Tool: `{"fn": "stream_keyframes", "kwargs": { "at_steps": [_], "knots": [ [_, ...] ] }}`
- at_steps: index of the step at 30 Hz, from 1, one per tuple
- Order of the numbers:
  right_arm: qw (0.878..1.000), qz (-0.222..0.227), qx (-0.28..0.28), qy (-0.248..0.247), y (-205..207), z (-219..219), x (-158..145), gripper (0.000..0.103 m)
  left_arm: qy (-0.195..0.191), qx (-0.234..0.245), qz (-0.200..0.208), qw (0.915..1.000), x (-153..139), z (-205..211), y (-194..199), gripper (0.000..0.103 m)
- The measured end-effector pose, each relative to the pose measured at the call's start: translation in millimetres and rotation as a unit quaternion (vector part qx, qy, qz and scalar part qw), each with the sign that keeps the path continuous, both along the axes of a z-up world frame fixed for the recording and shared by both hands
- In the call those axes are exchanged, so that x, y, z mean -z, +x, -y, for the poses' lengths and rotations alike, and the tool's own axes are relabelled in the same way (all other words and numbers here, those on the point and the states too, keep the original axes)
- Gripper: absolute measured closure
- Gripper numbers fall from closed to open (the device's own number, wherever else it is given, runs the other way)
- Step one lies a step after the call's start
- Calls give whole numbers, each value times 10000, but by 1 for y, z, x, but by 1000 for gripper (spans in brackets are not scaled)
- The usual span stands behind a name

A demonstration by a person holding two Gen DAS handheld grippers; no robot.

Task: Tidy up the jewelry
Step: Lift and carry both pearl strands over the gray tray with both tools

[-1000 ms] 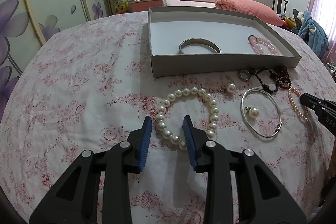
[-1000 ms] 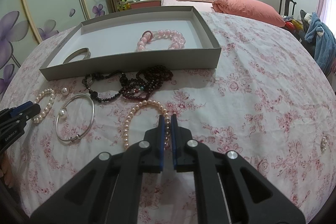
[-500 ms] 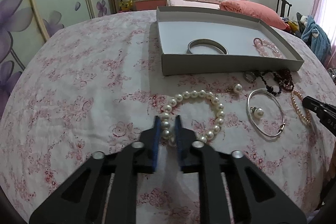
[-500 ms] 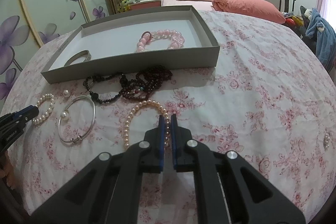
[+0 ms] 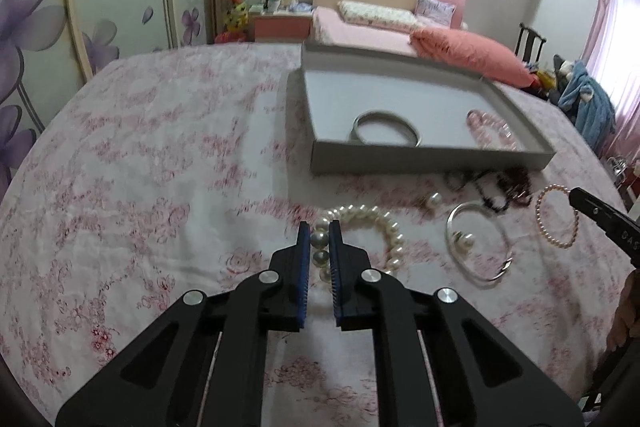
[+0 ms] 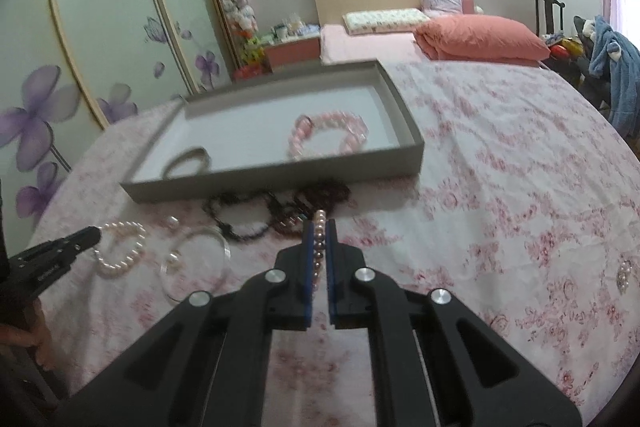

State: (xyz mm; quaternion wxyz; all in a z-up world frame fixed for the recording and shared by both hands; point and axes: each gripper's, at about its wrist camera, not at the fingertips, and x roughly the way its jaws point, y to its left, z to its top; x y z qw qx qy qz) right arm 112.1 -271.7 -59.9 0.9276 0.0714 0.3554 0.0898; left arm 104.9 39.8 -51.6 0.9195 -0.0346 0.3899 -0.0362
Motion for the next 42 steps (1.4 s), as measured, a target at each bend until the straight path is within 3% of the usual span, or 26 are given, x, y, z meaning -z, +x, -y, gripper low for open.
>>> {"fn": "stream_keyframes", "kwargs": {
  "at_steps": [8, 18, 28, 42],
  "knots": [
    [9994, 254, -82, 225, -8, -6, -16, 97, -217, 197, 465, 9985, -21, 10, -12, 93],
    [9980, 527, -211, 294, -19, -20, -25, 97, -219, 360, 875, 9953, -37, 28, -27, 93],
    [9920, 1245, -192, -13, -38, -34, -49, 97, 28, 399, 1342, 9901, -53, 43, -37, 93],
    [9734, 2230, -2, -531, -38, -43, -84, 97, 228, 493, 1782, 9825, -71, 58, -29, 93]
  ]
}}
